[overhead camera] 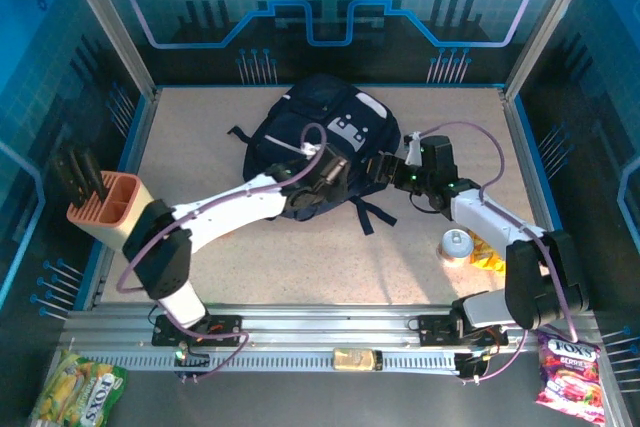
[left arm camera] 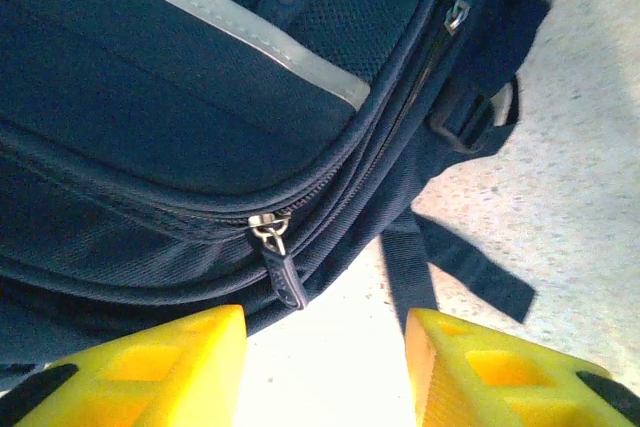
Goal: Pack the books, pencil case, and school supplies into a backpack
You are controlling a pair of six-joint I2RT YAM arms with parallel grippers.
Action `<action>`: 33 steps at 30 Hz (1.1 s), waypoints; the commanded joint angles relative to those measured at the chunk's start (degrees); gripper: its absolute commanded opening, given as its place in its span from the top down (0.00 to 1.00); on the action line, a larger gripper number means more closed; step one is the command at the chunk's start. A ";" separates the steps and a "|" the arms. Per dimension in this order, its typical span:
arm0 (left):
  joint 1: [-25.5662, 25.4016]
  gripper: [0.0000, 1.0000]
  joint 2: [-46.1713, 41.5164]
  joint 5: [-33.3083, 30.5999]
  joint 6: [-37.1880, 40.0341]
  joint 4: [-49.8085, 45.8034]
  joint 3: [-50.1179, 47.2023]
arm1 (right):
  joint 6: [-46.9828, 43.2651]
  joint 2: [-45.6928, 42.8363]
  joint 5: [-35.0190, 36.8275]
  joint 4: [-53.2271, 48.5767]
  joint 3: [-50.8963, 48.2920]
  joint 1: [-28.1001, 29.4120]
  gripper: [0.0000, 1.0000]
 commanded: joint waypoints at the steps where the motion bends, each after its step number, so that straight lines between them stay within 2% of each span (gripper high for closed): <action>1: -0.88 0.54 3.90 -6.83 2.00 -6.39 4.63 | 3.18 0.18 -2.51 2.49 -0.66 -1.12 0.26; 11: -1.14 0.65 10.44 -12.03 1.45 -11.80 10.76 | 3.51 0.64 -3.22 2.47 -0.57 -1.81 0.26; 20: -1.15 0.72 11.58 -9.83 0.87 -11.52 9.81 | 4.63 1.90 -3.43 2.81 -0.41 -2.16 0.27; 25: -1.16 0.82 12.13 -9.80 0.97 -11.36 9.80 | 5.30 2.52 -3.99 3.06 -0.52 -2.36 0.28; 30: -1.14 0.99 11.15 -9.24 2.12 -10.04 9.25 | 7.20 3.01 -4.84 3.39 -0.57 -2.38 0.29; 33: -1.18 1.00 8.80 -6.15 4.79 -5.53 6.87 | 11.47 3.68 -6.13 4.00 -0.48 -2.38 0.32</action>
